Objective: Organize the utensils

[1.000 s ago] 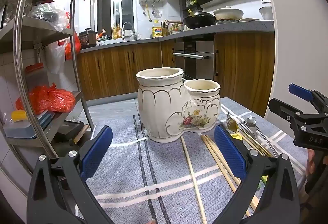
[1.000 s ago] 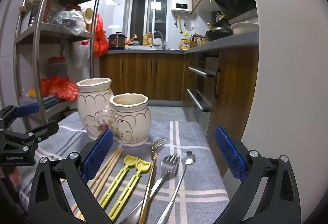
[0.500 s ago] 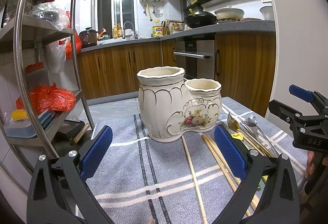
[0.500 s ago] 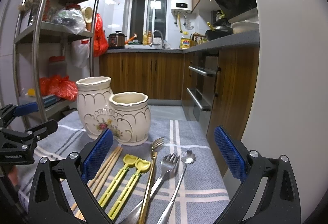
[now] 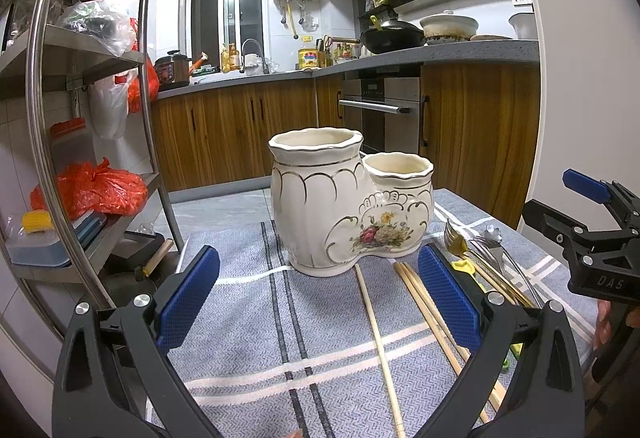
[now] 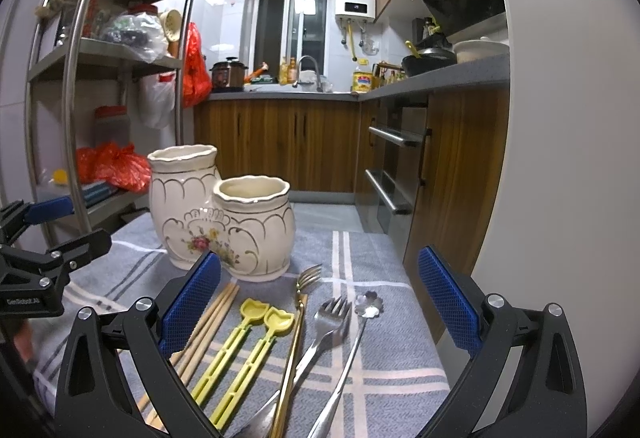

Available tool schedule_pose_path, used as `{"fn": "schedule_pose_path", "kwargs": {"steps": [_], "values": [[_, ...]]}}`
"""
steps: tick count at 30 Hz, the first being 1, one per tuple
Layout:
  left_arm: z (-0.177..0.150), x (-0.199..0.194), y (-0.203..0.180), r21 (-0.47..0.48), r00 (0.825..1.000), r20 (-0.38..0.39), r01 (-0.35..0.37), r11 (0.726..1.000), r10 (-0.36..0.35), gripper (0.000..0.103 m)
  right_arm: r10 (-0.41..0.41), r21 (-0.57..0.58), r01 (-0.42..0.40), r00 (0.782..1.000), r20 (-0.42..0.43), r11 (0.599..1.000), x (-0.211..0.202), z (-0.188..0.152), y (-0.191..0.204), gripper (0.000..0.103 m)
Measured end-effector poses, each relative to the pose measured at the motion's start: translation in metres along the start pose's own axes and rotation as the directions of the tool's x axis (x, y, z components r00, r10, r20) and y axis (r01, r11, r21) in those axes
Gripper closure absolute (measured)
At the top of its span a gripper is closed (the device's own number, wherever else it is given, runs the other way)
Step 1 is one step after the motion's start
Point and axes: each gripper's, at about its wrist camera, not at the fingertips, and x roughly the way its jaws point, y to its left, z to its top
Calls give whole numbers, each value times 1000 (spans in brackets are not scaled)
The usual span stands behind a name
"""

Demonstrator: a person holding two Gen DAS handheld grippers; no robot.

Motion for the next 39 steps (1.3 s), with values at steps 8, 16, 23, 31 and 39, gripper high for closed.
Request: {"fn": "schedule_pose_path", "kwargs": {"steps": [8, 16, 23, 31, 39], "values": [[-2, 2, 0, 1, 1000, 0, 0, 1000, 0, 5, 2, 4, -2, 1000, 1, 1000, -1, -1, -1, 5], [-1, 2, -1, -1, 1000, -3, 1, 1000, -1, 5, 0, 1, 0, 1000, -2, 1000, 0, -1, 0, 5], [-3, 4, -2, -2, 1000, -4, 1, 1000, -1, 5, -1, -2, 1, 1000, -7, 1000, 1, 1, 0, 5], [-6, 8, 0, -4, 1000, -12, 4, 1000, -4, 5, 1, -1, -1, 1000, -6, 1000, 2, 0, 0, 5], [-7, 17, -2, -16, 998, -62, 33, 999, -34, 5, 2, -1, -2, 1000, -4, 1000, 2, 1, 1, 5]]}}
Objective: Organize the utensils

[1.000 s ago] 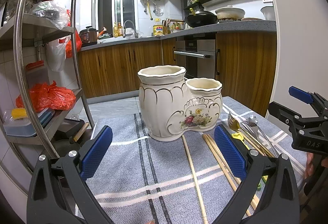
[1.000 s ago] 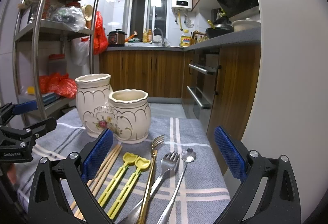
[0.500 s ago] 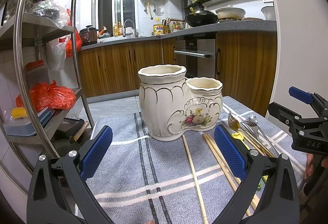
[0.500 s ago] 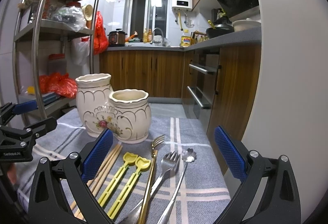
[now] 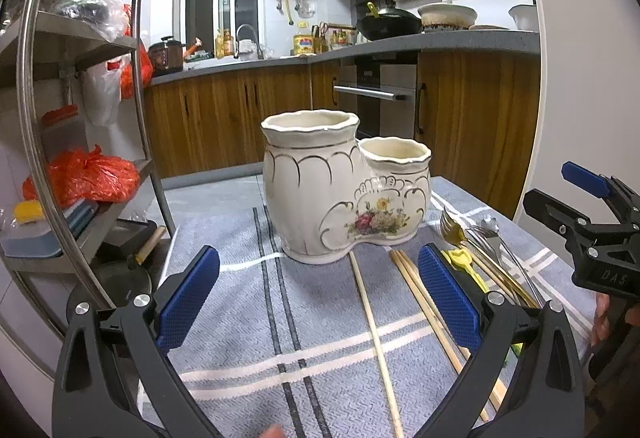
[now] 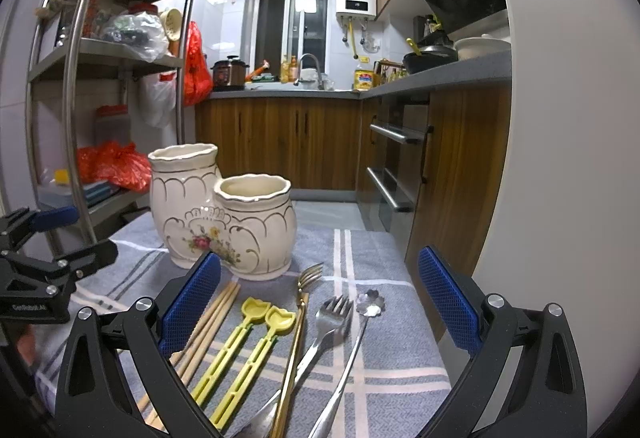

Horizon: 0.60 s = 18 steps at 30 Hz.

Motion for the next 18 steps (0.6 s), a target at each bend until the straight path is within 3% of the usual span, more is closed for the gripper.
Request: {"fn": "schedule_pose_path", "kwargs": {"steps": [4, 8, 14, 18], "values": [[0, 2, -1, -2, 1000, -15, 12, 1000, -12, 5, -8, 4, 8, 1000, 3, 1000, 0, 0, -1, 5], [3, 4, 1, 1, 999, -46, 15, 1000, -15, 5, -4, 78, 6, 999, -32, 997, 5, 2, -16, 5], [5, 15, -6, 75, 990, -140, 44, 996, -33, 5, -37, 204, 75, 982, -185, 976, 32, 0, -58, 5], [1, 28, -9, 75, 967, -239, 104, 992, -84, 5, -55, 189, 108, 962, -267, 976, 50, -5, -71, 9]]}}
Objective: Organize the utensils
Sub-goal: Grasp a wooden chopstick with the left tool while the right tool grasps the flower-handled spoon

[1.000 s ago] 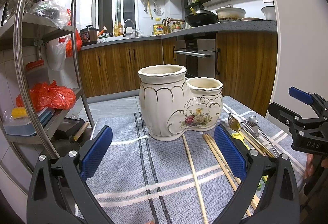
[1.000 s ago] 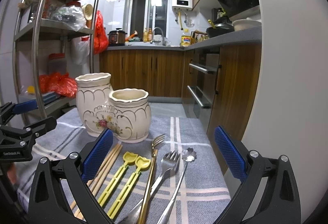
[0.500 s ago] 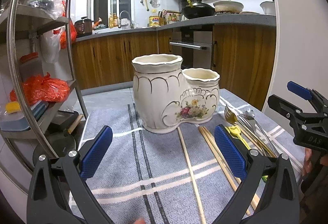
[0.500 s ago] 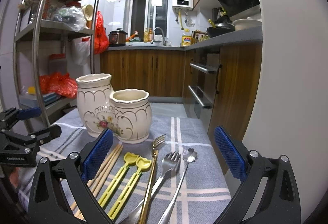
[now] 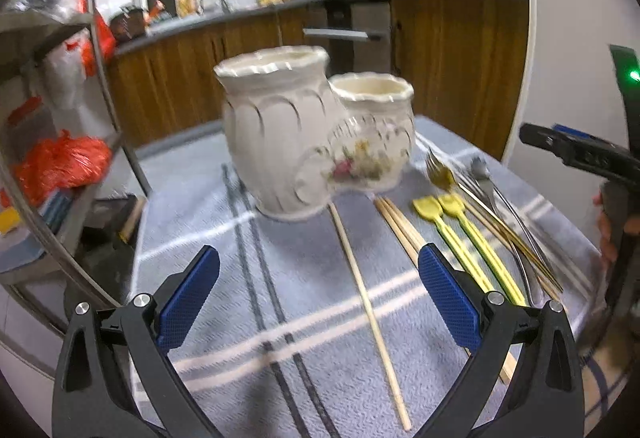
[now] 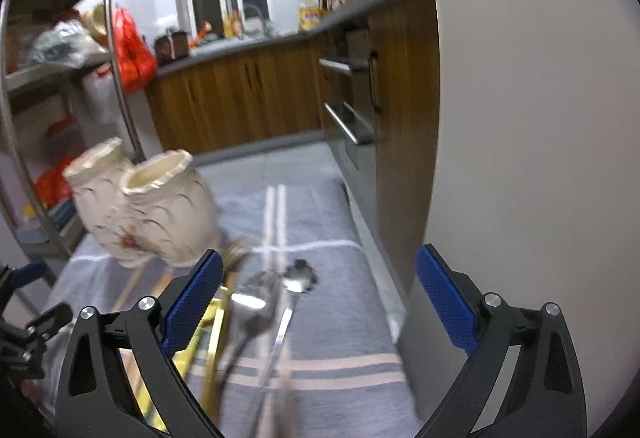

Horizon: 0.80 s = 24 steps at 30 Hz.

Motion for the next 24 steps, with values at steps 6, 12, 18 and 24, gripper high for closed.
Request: {"fn": "schedule_pose_path", "kwargs": {"steps": [6, 12, 18, 24], "values": [[-3, 15, 0, -4, 995, -89, 43, 999, -43, 22, 20, -86, -32, 991, -132, 996, 37, 2, 6, 52], [-5, 25, -4, -7, 982, -172, 79, 997, -79, 49, 83, -151, -119, 970, -227, 981, 60, 10, 12, 64], [-10, 38, -13, 12, 967, -237, 100, 995, -95, 61, 137, -161, -186, 952, -275, 969, 73, 13, 11, 65], [-5, 46, -14, 25, 964, -249, 98, 995, -89, 72, 194, -134, -252, 919, -343, 958, 88, 15, 8, 68]]}}
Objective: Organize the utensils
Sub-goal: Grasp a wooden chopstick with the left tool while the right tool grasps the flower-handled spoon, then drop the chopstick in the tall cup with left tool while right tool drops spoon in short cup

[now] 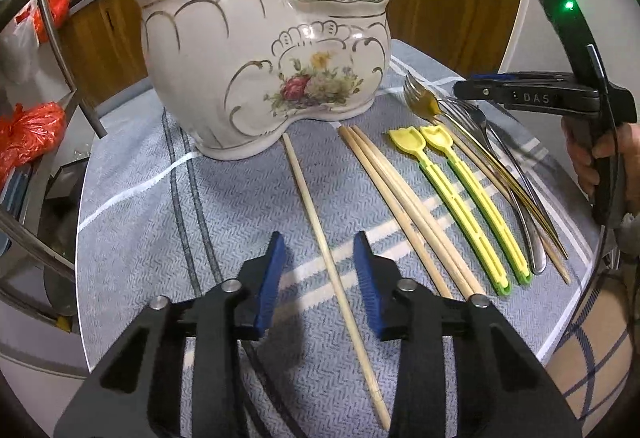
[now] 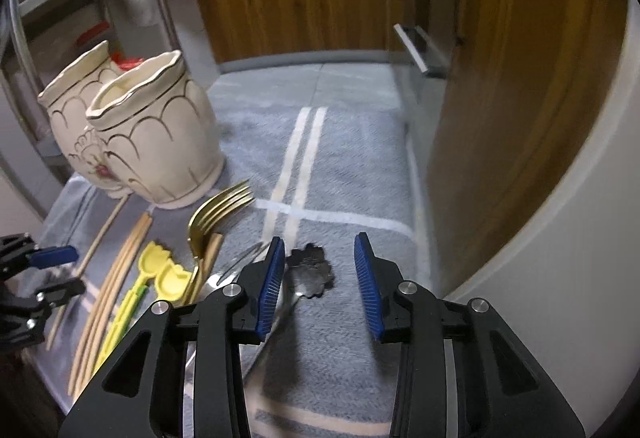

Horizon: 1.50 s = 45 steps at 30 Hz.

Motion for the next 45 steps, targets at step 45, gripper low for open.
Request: {"fn": "schedule_pose_path", "kwargs": {"steps": [45], "values": [[158, -73, 81, -117, 751, 660, 87, 989, 12, 99, -272, 252, 128, 654, 706, 959, -103, 97, 62, 98]]}}
